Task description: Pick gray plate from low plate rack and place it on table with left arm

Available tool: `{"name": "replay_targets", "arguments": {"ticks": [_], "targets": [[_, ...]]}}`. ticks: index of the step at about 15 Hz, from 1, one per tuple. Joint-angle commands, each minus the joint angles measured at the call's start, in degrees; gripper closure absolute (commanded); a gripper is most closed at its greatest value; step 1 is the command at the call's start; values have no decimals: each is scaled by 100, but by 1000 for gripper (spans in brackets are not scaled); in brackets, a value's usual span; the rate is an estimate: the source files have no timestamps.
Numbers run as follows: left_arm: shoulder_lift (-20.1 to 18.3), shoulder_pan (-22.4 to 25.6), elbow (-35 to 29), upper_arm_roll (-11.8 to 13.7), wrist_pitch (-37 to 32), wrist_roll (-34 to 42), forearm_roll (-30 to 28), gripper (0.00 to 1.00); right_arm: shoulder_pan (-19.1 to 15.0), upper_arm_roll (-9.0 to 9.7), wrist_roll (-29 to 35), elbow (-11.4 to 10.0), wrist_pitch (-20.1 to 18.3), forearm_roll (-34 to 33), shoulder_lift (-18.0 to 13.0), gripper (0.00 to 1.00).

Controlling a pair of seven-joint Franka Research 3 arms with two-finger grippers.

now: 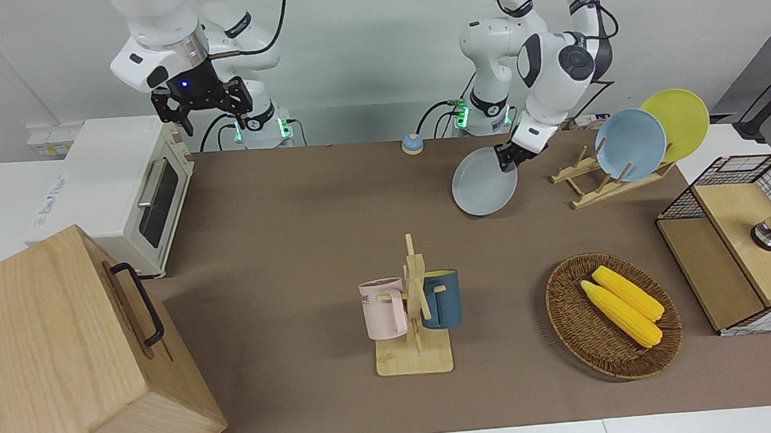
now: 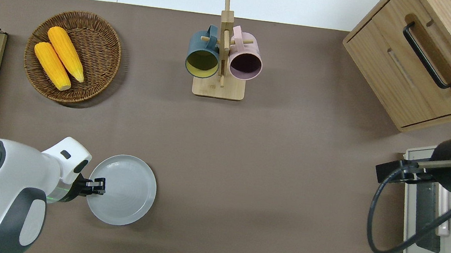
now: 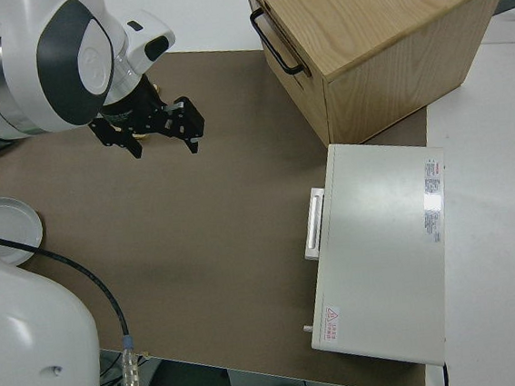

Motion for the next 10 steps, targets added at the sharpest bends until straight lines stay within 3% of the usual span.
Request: {"name": "replay_targets", "arguments": {"ticks": [1,6,10], "targets": [[-1,78,-74,-13,130,-2,2,15,-84,38,-19,35,-87,20,-27,11],[-27,78,303,49,-36,-19,124,7,-76,38,-19,35,-87,20,-27,11],[-9,69,1409,373,-966,16,565,9,-84,38,-19,35,-87,20,-27,11]]}}
